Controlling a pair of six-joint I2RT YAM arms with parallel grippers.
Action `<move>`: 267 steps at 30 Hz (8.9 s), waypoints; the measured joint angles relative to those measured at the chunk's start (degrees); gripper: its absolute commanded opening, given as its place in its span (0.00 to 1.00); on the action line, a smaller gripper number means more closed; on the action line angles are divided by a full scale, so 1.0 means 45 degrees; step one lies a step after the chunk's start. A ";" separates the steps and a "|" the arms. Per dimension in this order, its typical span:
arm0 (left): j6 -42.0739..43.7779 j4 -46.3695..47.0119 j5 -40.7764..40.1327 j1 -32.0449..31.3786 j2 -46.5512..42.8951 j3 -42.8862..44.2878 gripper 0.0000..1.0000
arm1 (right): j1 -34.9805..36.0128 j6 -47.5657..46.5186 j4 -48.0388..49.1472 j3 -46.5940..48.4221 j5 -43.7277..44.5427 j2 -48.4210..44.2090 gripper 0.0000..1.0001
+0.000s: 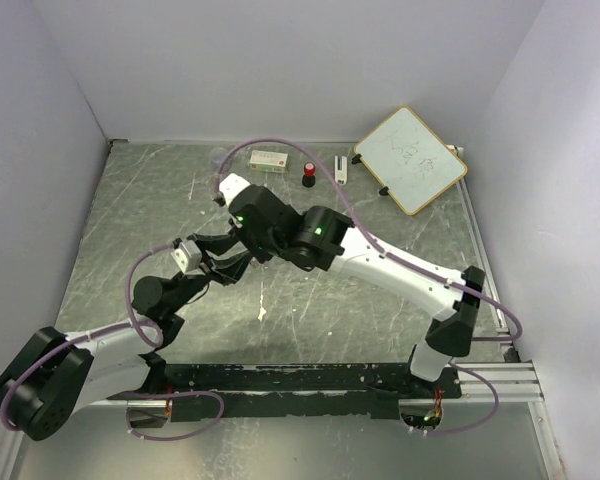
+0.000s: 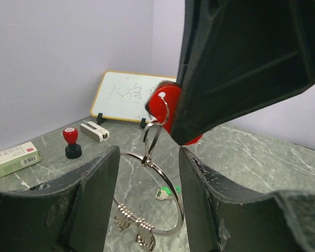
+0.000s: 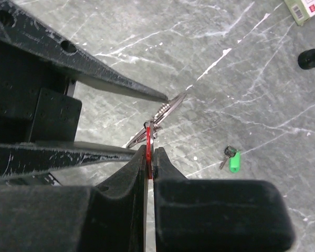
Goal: Remove the keys from the keyring
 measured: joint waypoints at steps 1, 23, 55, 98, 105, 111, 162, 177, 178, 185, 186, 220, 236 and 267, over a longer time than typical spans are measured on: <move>0.0053 -0.0010 -0.0063 0.0000 -0.0029 -0.0029 0.60 | 0.0029 0.0024 -0.0413 0.0529 0.0204 0.0359 0.00; -0.0262 0.0821 -0.0559 -0.0010 0.0627 -0.0408 0.61 | 0.0709 0.0379 -0.3521 0.2628 0.2696 0.2322 0.00; -0.0199 0.1603 -0.0850 -0.1020 0.1753 -0.0549 0.49 | 0.0792 0.0359 -0.3609 0.2817 0.3249 0.2773 0.00; 0.0753 0.1773 -0.2225 -0.1345 0.2293 -0.0325 0.43 | 0.0865 0.0311 -0.3327 0.2623 0.3118 0.2773 0.00; 0.0797 0.1768 -0.2278 -0.1345 0.2259 -0.0335 0.49 | 0.0865 0.0306 -0.3322 0.2623 0.3138 0.2773 0.00; 0.0792 0.1773 -0.2293 -0.1350 0.2302 -0.0359 0.50 | 0.0865 0.0306 -0.3313 0.2623 0.3157 0.2773 0.00; 0.2589 -0.0597 -0.2327 -0.1433 0.0646 0.0092 0.22 | 0.0923 0.0321 -0.2822 0.1991 0.3453 0.2059 0.00; 0.4935 -0.4872 -0.0369 -0.1428 -0.0491 0.1603 0.20 | 0.0918 0.0107 -0.3968 0.2045 0.3915 0.1817 0.00; 0.5100 -0.5246 -0.0180 -0.1428 -0.0607 0.1783 0.19 | 0.0923 0.0102 -0.4065 0.2055 0.3929 0.1734 0.00; 0.5819 -0.7281 0.1481 -0.1428 -0.1273 0.2730 0.18 | 0.0962 -0.0005 -0.4269 0.2118 0.3657 0.1239 0.00; 0.5853 -0.7422 0.1642 -0.1428 -0.1336 0.2773 0.18 | 0.0986 -0.0019 -0.4269 0.2113 0.3570 0.1195 0.00; 0.4775 -0.7732 0.2195 -0.1418 -0.3395 0.2467 0.58 | 0.1049 -0.0355 -0.2210 0.0952 0.3827 -0.0301 0.00; 0.3789 -0.4143 -0.0704 -0.1428 -0.2895 0.1059 0.57 | 0.1064 -0.0515 -0.2025 0.0738 0.3648 -0.0301 0.00; 0.5833 -0.7548 -0.2506 -0.1428 -0.5916 0.1467 0.55 | 0.1933 -0.5731 0.3128 -0.3356 0.4420 -0.3599 0.00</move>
